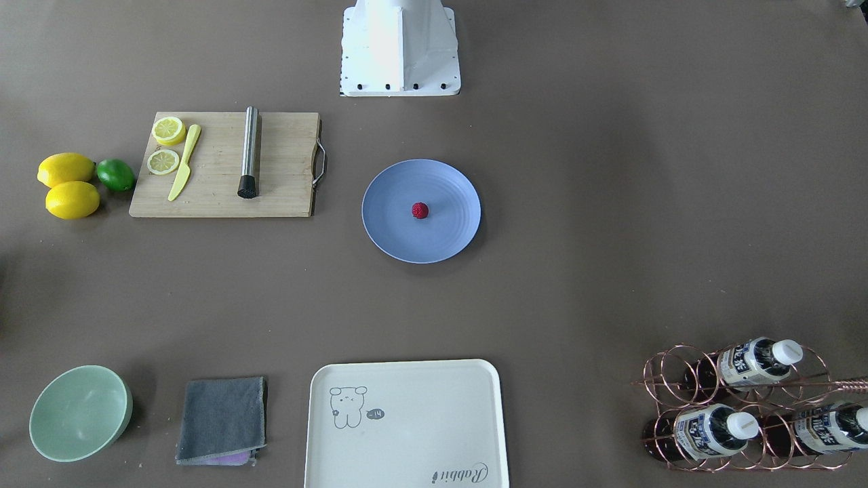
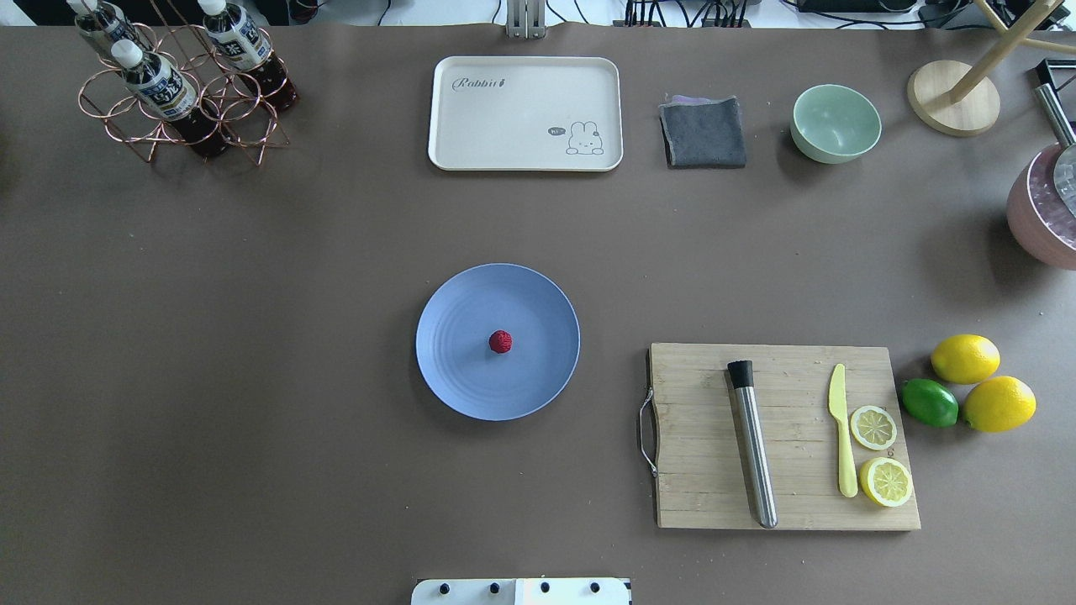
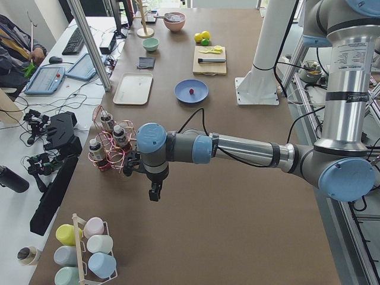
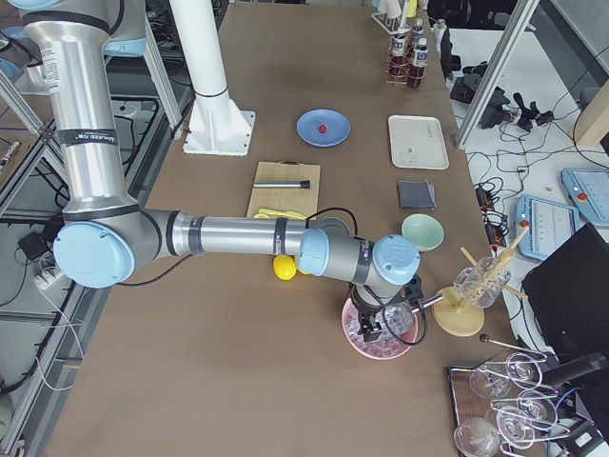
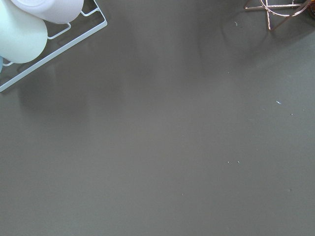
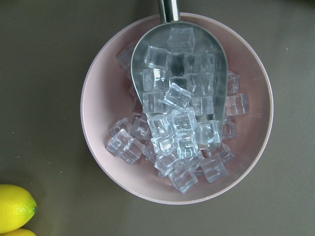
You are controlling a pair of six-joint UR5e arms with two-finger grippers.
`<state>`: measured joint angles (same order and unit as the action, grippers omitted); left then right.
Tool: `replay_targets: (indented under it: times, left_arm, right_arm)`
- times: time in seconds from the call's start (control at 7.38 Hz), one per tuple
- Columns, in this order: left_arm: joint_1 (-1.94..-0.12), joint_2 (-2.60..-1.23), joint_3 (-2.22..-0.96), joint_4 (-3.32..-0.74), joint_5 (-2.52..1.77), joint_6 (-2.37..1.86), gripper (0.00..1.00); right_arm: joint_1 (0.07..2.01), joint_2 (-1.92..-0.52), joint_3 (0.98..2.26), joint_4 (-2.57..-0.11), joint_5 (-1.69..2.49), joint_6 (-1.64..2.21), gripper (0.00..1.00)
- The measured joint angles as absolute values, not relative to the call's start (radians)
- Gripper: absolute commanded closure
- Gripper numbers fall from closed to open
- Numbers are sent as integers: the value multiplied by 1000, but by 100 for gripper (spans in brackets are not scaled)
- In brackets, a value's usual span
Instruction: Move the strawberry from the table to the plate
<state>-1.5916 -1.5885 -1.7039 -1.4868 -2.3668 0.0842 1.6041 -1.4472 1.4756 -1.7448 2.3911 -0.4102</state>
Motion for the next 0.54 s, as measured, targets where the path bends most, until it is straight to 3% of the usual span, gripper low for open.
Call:
replay_targets:
  times: [0.54]
  left_arm:
    - [-1582, -1606, -1702, -1488, -2362, 46, 2]
  right_arm:
    - [1605, -1485, 1535, -1738, 2330, -400, 0]
